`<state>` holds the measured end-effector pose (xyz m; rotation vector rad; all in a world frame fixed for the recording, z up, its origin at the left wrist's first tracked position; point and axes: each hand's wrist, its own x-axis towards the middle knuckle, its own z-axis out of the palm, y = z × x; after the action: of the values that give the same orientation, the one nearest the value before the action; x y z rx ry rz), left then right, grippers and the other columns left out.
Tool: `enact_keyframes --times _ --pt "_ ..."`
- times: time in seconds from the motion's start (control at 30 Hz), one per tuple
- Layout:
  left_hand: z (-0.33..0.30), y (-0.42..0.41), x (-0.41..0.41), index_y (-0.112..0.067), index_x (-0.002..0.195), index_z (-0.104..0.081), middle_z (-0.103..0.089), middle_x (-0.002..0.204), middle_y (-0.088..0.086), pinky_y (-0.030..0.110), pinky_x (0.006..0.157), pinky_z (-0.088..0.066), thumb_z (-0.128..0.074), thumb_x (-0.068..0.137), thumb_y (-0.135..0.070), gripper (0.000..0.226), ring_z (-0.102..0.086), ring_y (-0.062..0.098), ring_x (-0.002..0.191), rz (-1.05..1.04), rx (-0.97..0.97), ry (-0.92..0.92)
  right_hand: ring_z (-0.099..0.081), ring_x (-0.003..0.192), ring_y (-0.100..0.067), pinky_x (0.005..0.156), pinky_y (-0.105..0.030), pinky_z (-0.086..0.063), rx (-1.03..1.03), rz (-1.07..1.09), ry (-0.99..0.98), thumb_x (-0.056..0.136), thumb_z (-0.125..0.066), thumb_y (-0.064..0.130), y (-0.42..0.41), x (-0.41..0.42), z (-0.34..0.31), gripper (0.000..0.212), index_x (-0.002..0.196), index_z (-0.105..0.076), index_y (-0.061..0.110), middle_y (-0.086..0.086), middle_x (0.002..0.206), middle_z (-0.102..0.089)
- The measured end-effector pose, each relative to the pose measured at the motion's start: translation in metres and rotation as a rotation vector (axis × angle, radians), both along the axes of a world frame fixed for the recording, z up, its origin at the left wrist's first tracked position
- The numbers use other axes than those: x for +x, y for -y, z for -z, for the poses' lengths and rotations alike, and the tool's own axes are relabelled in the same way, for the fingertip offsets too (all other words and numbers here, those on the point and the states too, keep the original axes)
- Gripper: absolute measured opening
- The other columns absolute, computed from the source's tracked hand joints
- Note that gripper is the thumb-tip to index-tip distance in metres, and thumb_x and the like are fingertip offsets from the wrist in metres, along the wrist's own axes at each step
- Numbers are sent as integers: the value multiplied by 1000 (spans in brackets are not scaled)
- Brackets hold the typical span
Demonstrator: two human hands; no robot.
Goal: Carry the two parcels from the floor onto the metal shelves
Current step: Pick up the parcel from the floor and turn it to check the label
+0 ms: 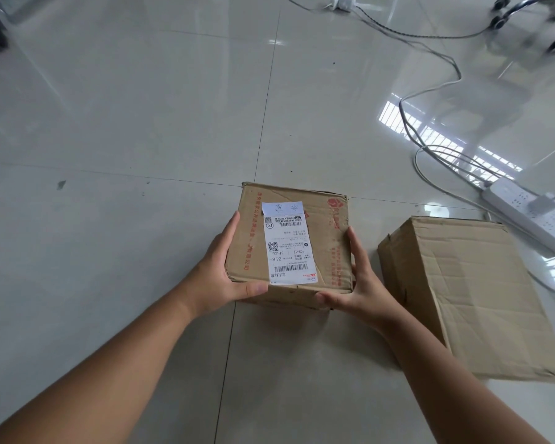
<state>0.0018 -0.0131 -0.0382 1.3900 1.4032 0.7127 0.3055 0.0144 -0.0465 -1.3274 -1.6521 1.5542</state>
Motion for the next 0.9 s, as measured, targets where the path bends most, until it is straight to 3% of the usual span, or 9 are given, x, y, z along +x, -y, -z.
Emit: enact_keyframes --times 0.1,0.17,0.27,0.37,0.47,0.6,0.73,0.9 --pt "4 -1 -2 -59 157 7 -37 154 -35 3 108 -38 -95 74 -27 136 -44 -26 133 15 -37 29 -44 137 0 90 -20 -58 -20 -4 -23 64 -95 29 1 0 -1 141 160 7 41 24 149 -26" --pt "4 -1 -2 -54 159 12 -36 147 -43 -3 100 -38 -93 76 -25 137 -46 -34 122 16 -51 33 -43 133 7 87 -16 -58 -24 -8 -27 63 -89 23 1 -1 -2 138 161 8 38 30 144 -25" --pt "2 0 -1 -52 161 12 -36 146 -45 1 104 -38 -94 74 -26 139 -46 -34 123 3 -52 39 -49 124 19 86 -11 -55 -41 -7 -31 65 -88 17 0 -1 -3 137 161 8 37 32 142 -23" --pt "1 3 0 -54 162 4 -39 153 -39 18 115 -39 -96 72 -26 138 -48 -24 132 -7 -29 44 -49 119 30 84 -11 -55 -39 0 -34 73 -87 2 2 -2 -1 135 160 10 36 29 144 -23" --pt "-4 4 3 -55 162 1 -42 155 -34 27 119 -42 -96 66 -35 137 -49 -16 137 -18 -20 57 -47 133 14 93 -18 -56 -14 12 -25 67 -94 24 4 -3 -6 137 160 5 43 31 147 -24" --pt "-16 7 9 -56 161 0 -41 155 -36 29 121 -40 -95 61 -45 138 -48 -12 141 -36 -6 67 -43 141 -3 94 -13 -52 11 39 -12 57 -91 41 1 -2 -18 138 161 -1 42 30 148 -28" --pt "-48 8 10 -52 163 -2 -42 150 -42 20 118 -39 -100 62 -40 141 -48 -19 137 -72 5 83 -42 145 -7 103 -16 -47 48 52 -24 54 -93 45 -1 1 -47 141 162 -3 37 13 161 -29" --pt "-121 15 10 -53 162 -3 -46 144 -50 23 118 -40 -97 57 -46 142 -48 -16 139 -87 -1 63 -42 145 -6 115 -29 -43 65 41 -9 53 -93 60 1 1 -112 142 162 -6 37 11 166 -25"
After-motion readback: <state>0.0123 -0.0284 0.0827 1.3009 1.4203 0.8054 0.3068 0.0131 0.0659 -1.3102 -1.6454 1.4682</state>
